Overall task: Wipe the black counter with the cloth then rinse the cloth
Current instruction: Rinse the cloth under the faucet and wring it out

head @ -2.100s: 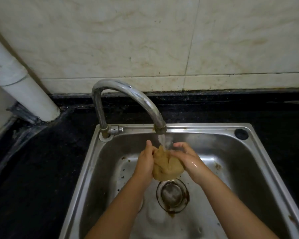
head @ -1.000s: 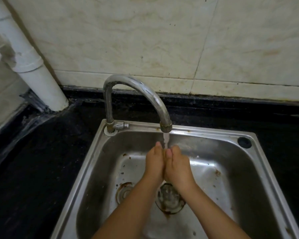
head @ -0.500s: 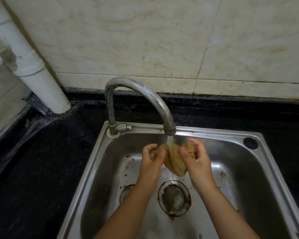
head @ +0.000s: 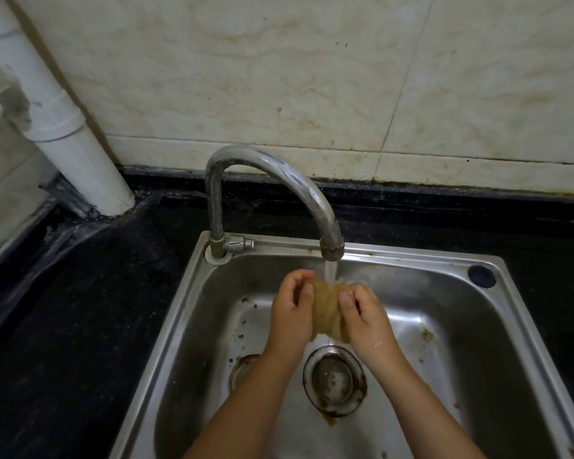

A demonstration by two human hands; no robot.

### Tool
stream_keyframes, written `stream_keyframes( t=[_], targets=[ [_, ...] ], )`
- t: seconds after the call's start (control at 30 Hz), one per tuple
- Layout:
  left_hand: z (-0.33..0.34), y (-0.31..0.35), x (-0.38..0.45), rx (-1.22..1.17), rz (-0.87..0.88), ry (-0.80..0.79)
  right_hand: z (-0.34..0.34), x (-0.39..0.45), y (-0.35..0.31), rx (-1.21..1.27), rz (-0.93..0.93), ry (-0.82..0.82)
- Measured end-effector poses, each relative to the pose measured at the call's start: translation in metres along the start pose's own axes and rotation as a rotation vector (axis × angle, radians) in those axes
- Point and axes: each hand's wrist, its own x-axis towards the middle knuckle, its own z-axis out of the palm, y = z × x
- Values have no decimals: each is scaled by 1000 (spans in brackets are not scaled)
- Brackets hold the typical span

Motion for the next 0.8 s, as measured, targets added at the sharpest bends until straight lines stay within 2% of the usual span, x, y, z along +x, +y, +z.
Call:
stream_keyframes(
  t=[0.1, 0.2, 0.27, 0.37, 0.47, 0.57, 0.67, 0.73, 0.8],
  targets=[
    [5, 0, 7, 5, 8, 46, 8, -4, -5, -72, -224, 69],
    [10, -1, 13, -131, -98, 39, 15, -7, -6, -145, -428, 29],
    [16, 0, 15, -200, -123, 26, 16, -3, -5, -155, -397, 49],
    [23, 3, 10, -171, -90, 4, 10, 8, 1, -266, -260, 145],
    [26, 5, 1, -44, -24, -58, 6, 19, 10, -393, -97, 60],
    [21, 2, 7, -16, -20, 6, 5, 12, -5, -486, -205, 30],
    [16, -1, 15, -16, -35, 36, 12, -4, -24, -557, -344, -77],
    [17, 0, 11, -37, -48, 2, 13, 1, -22, -411, -245, -19],
    [18, 2, 3, -4, -32, -37, 7, 13, -11, -387, -139, 47]
  ],
)
